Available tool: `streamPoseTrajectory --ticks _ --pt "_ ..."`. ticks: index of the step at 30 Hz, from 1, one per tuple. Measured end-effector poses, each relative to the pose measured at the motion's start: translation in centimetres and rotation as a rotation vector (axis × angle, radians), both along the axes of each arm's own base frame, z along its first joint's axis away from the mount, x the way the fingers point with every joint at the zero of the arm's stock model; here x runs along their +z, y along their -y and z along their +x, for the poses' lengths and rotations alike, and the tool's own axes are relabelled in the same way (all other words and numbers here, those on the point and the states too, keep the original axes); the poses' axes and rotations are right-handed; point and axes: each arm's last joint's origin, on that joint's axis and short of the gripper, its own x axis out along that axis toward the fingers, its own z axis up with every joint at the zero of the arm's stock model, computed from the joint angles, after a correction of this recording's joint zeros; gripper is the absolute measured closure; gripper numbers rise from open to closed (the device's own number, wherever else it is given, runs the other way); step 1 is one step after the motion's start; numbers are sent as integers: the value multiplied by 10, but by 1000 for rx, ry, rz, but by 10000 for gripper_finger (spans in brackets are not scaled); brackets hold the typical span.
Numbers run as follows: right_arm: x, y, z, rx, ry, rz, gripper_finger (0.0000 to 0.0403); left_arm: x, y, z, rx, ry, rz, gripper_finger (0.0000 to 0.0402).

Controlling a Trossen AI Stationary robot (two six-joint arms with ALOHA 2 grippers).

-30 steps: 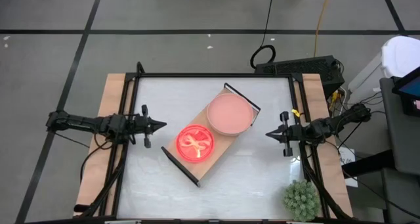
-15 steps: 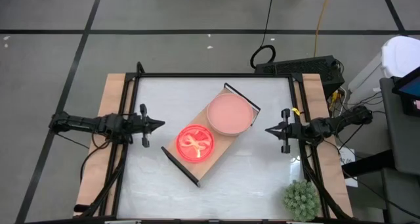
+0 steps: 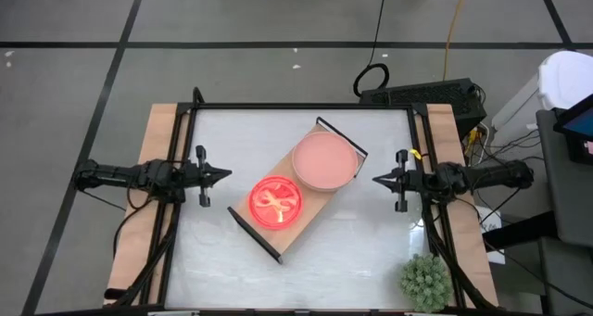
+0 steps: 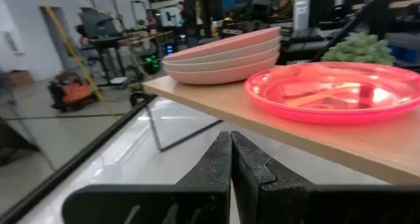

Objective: Place and stack plates onto a shelf
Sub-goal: Return to Home Position

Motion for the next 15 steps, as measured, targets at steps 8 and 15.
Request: streamPoseTrajectory --ticks 8,15 --pt "-3 5 1 10 -26 32 403 -1 2 0 -62 -5 -39 398" --pt "-6 6 3 -2 -63 11 403 -1 2 0 -64 -7 -34 392"
